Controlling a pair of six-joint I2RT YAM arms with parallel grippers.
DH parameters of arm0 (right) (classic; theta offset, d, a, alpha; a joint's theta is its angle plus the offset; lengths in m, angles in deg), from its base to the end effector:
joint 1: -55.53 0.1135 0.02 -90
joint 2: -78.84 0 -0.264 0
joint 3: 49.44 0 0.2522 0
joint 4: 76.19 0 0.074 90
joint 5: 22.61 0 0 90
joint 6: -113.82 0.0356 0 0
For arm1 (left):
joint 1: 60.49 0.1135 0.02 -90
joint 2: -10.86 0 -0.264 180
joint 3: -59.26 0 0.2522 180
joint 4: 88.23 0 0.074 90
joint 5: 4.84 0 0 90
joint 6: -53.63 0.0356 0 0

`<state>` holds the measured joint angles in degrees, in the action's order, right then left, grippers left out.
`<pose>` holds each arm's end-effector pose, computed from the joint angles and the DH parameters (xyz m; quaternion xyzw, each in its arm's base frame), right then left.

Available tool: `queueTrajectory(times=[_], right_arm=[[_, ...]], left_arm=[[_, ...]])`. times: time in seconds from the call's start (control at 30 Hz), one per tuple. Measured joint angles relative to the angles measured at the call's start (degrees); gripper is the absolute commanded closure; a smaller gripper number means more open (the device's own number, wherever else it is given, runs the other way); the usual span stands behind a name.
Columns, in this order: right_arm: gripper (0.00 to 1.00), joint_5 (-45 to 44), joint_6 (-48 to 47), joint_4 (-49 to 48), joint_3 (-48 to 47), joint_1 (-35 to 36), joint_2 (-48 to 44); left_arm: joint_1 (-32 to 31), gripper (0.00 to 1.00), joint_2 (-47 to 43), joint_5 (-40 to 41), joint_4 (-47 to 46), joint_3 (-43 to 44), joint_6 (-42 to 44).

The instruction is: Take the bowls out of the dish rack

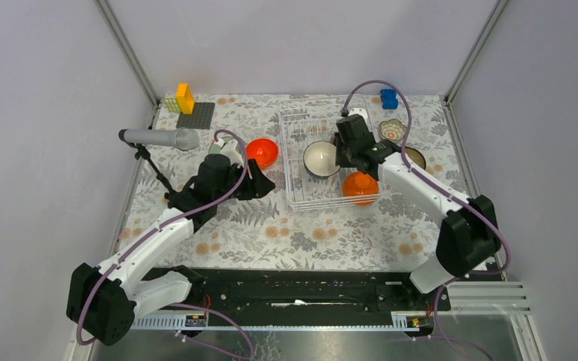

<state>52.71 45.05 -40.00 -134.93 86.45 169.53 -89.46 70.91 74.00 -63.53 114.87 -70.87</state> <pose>0.3098 0.1750 0.2829 -0.0239 0.9051 0.0748 0.4179 0.2021 -0.1197 0.2697 0.0078 0.8595 -0.3365 0.3846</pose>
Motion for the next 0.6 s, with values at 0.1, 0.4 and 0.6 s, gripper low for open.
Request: queueTrajectory(times=[0.1, 0.4, 0.6], right_arm=[[1.0, -1.1, -2.1, 0.2, -0.5, 1.6, -3.1], [1.0, -4.3, -6.4, 3.9, -5.1, 9.2, -3.9], [1.0, -7.6, -7.8, 5.8, -8.7, 13.2, -3.6]], left_arm=[[0.0, 0.2, 0.1, -0.3, 0.1, 1.6, -0.1], [-0.3, 0.14, 0.2, -1.6, -0.3, 5.9, -1.4], [-0.5, 0.15, 0.9, -1.7, -0.3, 6.8, -2.1]])
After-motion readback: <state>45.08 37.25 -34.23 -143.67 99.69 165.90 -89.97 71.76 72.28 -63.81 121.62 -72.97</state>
